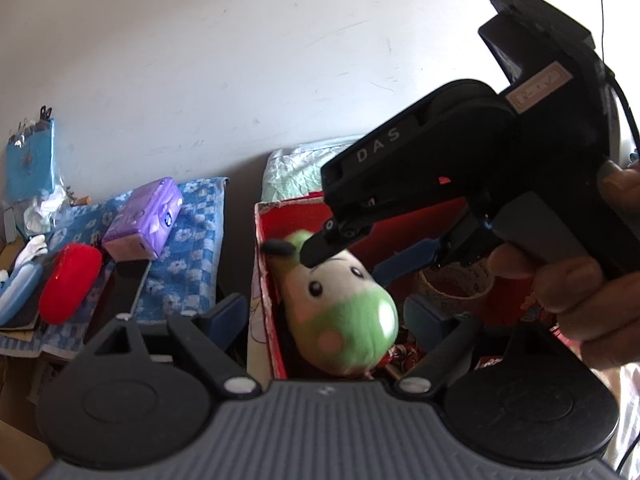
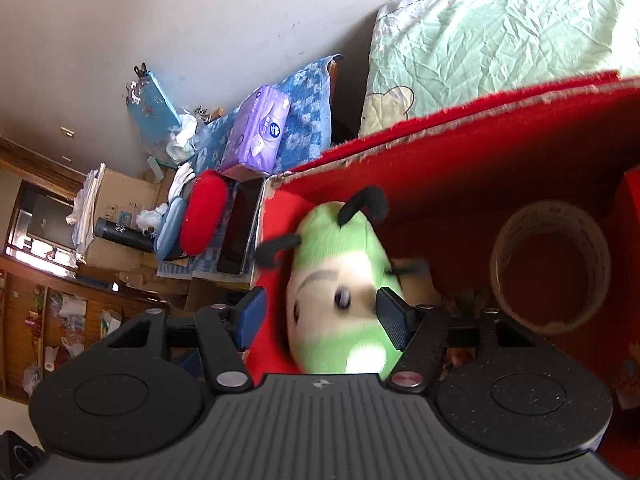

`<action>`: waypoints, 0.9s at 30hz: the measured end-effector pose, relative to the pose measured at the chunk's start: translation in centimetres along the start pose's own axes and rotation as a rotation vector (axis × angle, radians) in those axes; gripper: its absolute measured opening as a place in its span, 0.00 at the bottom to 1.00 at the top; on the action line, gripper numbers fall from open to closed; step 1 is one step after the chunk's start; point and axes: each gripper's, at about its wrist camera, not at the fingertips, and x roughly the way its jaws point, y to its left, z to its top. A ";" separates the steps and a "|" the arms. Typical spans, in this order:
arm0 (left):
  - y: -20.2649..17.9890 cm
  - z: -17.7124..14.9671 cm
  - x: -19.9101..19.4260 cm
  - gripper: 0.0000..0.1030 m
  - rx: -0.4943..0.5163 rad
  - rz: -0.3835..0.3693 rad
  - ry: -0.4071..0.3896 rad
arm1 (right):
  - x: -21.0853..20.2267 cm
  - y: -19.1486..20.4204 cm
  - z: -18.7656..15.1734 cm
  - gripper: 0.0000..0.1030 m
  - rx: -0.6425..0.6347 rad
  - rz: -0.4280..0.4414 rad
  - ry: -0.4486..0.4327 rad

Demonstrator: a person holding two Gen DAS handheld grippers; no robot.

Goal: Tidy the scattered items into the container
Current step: 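Carry the bug plush with the right gripper over the red box and release, then withdraw the right gripper from the box back toward the plush pile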

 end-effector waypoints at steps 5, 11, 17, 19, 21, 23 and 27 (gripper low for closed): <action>1.0 0.7 1.8 0.84 -0.001 0.001 -0.007 | -0.2 -0.2 -0.4 0.62 0.020 0.040 0.006; 1.6 0.4 2.4 0.84 0.007 0.017 0.008 | 0.0 -0.1 -0.5 0.62 0.019 0.032 -0.002; 1.3 1.6 2.8 0.87 -0.001 0.035 0.026 | -2.9 -0.5 -0.9 0.62 0.008 0.019 -0.066; 0.8 2.0 3.0 0.89 0.003 0.048 0.034 | -4.4 -0.4 -1.3 0.62 -0.005 -0.003 -0.110; 0.0 2.5 3.4 0.91 0.010 0.067 0.054 | -6.0 -0.3 -1.9 0.62 -0.024 -0.045 -0.165; -0.9 2.8 3.7 0.91 0.008 0.082 0.081 | -7.7 -0.2 -2.5 0.62 -0.044 -0.091 -0.227; -2.6 3.3 3.8 0.91 -0.011 0.079 0.109 | -10.7 -1.3 -3.6 0.62 -0.038 -0.152 -0.319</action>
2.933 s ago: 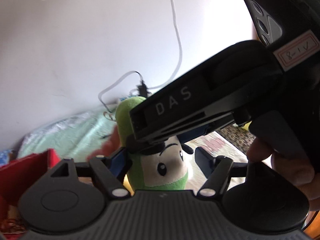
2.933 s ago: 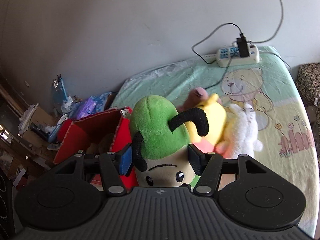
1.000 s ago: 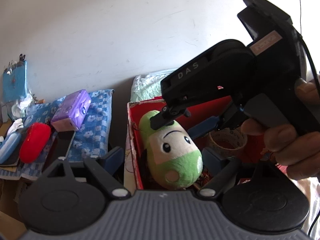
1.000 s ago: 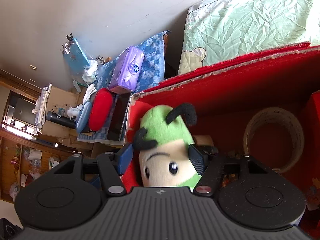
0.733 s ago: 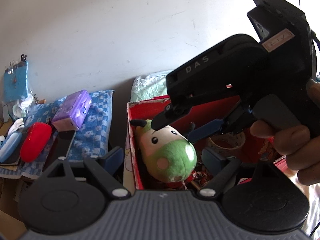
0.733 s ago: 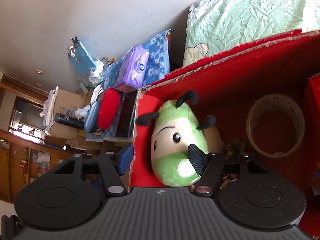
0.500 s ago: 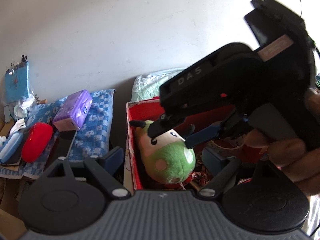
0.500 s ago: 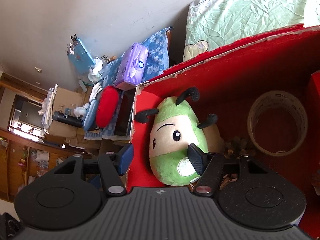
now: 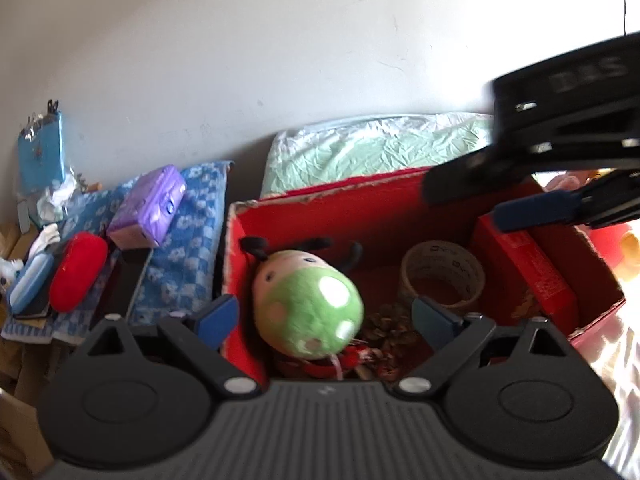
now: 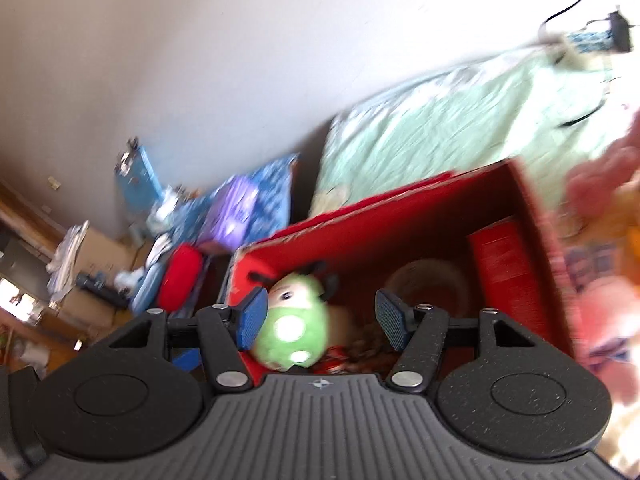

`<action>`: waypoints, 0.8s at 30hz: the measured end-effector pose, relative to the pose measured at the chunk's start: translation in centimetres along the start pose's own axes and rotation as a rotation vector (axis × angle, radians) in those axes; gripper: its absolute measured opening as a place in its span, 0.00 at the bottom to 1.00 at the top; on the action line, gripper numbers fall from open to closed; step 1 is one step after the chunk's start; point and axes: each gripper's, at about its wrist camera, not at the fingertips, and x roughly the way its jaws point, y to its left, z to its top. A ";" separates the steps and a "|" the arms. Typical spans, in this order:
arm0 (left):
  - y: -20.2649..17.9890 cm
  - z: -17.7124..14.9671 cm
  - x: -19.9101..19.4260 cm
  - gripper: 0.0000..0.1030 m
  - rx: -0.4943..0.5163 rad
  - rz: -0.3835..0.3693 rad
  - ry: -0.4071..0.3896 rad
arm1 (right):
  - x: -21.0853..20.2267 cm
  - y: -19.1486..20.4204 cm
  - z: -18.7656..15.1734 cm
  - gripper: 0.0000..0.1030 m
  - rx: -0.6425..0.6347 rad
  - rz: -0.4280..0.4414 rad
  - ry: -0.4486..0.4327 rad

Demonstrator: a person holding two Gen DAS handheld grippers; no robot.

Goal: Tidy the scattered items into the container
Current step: 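Withdraw the right gripper from the box back toward the plush pile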

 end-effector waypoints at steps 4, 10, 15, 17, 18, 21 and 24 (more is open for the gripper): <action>-1.8 0.2 -0.5 0.92 -0.012 0.002 0.006 | -2.0 -1.8 -0.3 0.62 -0.008 -0.035 -0.032; -4.9 0.6 -1.8 0.95 -0.039 0.030 -0.001 | -4.1 -4.4 -0.9 0.62 -0.025 -0.051 -0.035; -7.6 0.9 -2.7 0.96 -0.070 0.049 0.003 | -6.3 -6.1 -1.7 0.62 -0.060 -0.075 -0.045; -8.9 0.9 -3.1 0.97 -0.076 0.063 -0.001 | -7.1 -6.9 -1.9 0.62 -0.081 -0.083 -0.050; -9.6 0.8 -3.3 0.97 -0.078 0.072 -0.002 | -7.5 -7.4 -2.0 0.62 -0.091 -0.086 -0.053; -11.6 0.7 -3.8 0.98 -0.087 0.075 -0.001 | -8.7 -8.8 -2.3 0.62 -0.104 -0.097 -0.059; -13.7 0.7 -4.1 0.98 -0.087 0.083 0.002 | -9.9 -10.4 -2.3 0.62 -0.106 -0.113 -0.063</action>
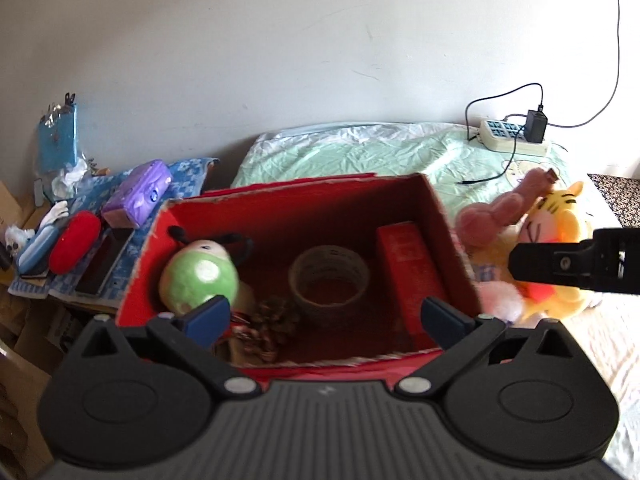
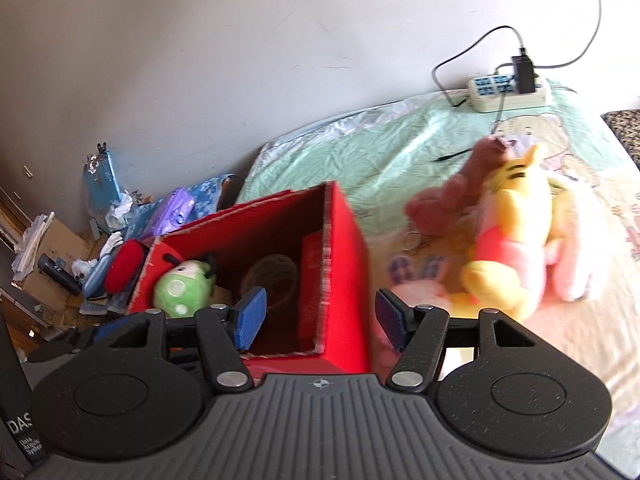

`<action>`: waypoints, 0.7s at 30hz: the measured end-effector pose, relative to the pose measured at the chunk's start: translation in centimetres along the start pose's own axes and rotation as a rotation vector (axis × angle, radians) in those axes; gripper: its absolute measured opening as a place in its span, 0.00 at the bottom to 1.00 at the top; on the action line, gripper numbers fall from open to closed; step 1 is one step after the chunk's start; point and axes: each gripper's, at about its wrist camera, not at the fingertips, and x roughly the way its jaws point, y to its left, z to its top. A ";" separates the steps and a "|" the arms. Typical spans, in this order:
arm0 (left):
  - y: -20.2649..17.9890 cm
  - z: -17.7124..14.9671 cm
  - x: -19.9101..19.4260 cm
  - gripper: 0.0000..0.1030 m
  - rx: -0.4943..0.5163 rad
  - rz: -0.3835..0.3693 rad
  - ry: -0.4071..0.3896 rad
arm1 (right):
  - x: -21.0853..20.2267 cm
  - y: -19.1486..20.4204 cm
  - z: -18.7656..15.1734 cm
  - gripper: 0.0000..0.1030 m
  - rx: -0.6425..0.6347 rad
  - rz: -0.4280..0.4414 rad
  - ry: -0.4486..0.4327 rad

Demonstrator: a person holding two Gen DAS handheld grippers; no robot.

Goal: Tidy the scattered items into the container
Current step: 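Withdraw the right gripper from the box back toward the plush pile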

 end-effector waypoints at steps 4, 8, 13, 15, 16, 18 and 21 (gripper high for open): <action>-2.4 -0.2 -0.5 0.98 -0.009 0.004 0.012 | -1.2 -2.0 0.0 0.62 -0.016 -0.026 -0.004; -4.9 -0.4 -1.0 0.98 -0.010 -0.001 0.015 | -2.3 -3.8 -0.1 0.63 -0.022 -0.034 0.002; -7.7 -0.8 -1.7 0.98 0.003 0.004 0.003 | -3.2 -5.8 -0.4 0.63 -0.029 -0.060 0.020; -8.7 -0.9 -1.7 0.98 0.005 0.002 0.011 | -3.4 -6.5 -0.4 0.63 -0.025 -0.067 0.025; -9.1 -0.9 -1.7 0.98 0.006 0.001 0.018 | -3.5 -6.9 -0.5 0.63 -0.022 -0.073 0.027; -9.9 -0.9 -1.6 0.98 0.007 -0.003 0.030 | -3.7 -7.7 -0.5 0.63 -0.012 -0.089 0.030; -11.0 -1.1 -1.3 0.98 0.017 -0.007 0.047 | -3.6 -9.0 -0.5 0.63 0.015 -0.105 0.035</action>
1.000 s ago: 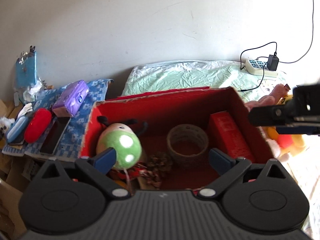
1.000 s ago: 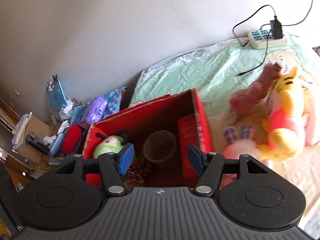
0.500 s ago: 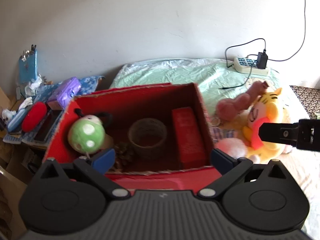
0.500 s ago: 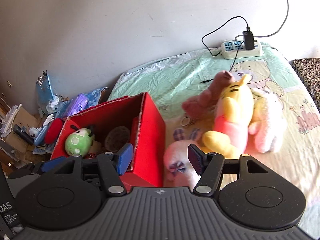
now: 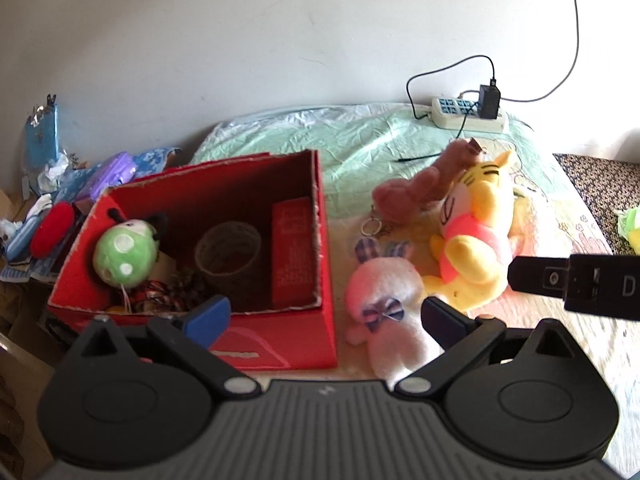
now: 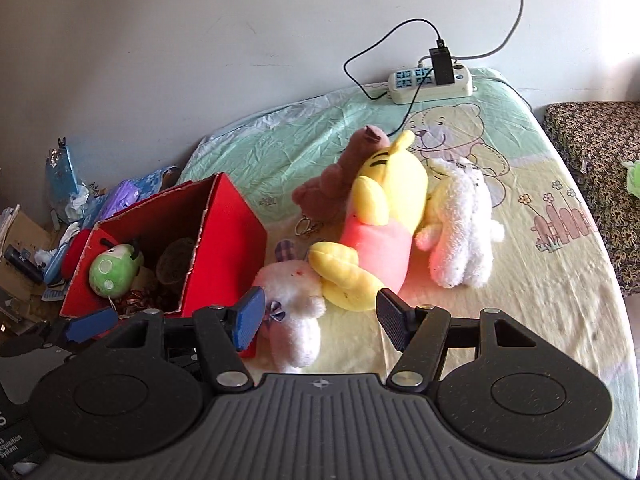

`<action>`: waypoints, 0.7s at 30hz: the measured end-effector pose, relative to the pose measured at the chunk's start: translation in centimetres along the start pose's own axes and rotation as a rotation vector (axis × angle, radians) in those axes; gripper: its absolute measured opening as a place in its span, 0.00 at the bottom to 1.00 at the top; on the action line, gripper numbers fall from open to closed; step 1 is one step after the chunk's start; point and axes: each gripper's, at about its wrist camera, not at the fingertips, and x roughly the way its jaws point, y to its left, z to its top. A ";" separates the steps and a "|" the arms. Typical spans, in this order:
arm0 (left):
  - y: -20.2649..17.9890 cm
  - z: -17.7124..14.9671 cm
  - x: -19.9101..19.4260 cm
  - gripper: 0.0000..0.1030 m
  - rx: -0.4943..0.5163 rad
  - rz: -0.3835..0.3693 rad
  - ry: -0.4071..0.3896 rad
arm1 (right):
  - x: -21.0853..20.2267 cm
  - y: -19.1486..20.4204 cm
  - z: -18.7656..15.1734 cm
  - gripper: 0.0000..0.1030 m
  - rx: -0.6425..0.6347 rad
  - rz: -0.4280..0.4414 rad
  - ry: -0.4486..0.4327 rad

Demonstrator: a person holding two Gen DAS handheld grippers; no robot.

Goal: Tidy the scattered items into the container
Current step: 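Withdraw the right gripper from the box back toward the plush pile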

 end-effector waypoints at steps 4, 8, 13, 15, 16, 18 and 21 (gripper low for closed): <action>-1.2 -0.2 0.7 0.98 0.022 -0.013 0.022 | 0.4 -1.2 0.0 0.63 0.035 -0.017 0.018; -2.2 0.0 1.4 0.98 0.045 -0.029 0.031 | 0.6 -1.8 0.1 0.63 0.054 -0.032 0.033; -3.7 0.7 2.3 0.98 0.071 -0.078 0.050 | 0.5 -2.4 0.7 0.63 0.061 -0.039 0.031; -4.2 0.9 2.6 0.98 0.085 -0.089 0.059 | 0.8 -2.8 1.0 0.63 0.065 -0.044 0.036; -4.4 1.0 2.8 0.98 0.085 -0.096 0.064 | 0.9 -3.0 1.2 0.63 0.067 -0.048 0.039; -4.8 1.2 3.3 0.98 0.087 -0.126 0.078 | 1.1 -3.5 1.6 0.63 0.071 -0.051 0.042; -5.4 0.9 3.8 0.98 0.102 -0.153 0.075 | 1.6 -4.3 2.2 0.65 0.079 -0.055 0.046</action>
